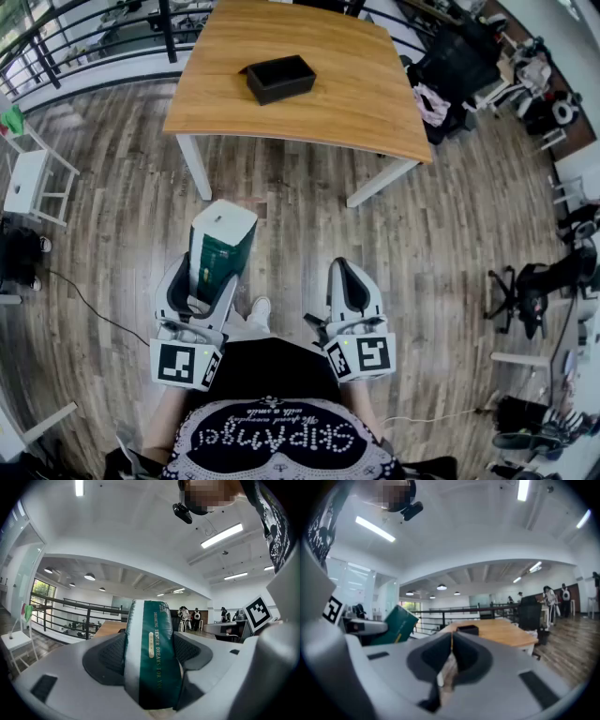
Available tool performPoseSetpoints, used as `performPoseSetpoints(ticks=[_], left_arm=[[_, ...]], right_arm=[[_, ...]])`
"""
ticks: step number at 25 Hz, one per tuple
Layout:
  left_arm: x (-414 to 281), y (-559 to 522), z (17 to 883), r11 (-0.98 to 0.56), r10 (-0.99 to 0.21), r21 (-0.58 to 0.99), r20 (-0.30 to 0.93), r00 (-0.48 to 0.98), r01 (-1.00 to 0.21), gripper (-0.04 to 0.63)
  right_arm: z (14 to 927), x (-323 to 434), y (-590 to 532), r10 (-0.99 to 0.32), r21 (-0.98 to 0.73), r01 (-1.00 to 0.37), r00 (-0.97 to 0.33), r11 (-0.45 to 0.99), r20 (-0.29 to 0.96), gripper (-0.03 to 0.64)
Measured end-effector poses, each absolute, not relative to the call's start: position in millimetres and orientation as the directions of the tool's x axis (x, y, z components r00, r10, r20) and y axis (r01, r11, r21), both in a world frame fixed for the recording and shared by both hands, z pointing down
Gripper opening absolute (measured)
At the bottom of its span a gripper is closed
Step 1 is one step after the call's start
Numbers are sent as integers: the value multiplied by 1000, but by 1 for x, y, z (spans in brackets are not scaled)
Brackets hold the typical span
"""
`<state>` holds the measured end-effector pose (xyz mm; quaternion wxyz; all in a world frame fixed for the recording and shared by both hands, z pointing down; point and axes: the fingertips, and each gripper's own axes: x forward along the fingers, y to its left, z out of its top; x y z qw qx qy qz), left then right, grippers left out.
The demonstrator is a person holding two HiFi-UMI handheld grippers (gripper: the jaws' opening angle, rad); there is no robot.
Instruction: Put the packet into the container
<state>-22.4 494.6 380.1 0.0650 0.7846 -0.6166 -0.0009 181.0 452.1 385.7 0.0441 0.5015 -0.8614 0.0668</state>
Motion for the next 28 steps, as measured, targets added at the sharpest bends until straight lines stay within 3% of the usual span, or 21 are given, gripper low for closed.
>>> performPoseSetpoints(ticks=[28], left_arm=[[-40,485,373,-184,-979,109,71,192,-977,342]], right_arm=[[389,196,447,-871,-109,-880,-474,462,132,34]])
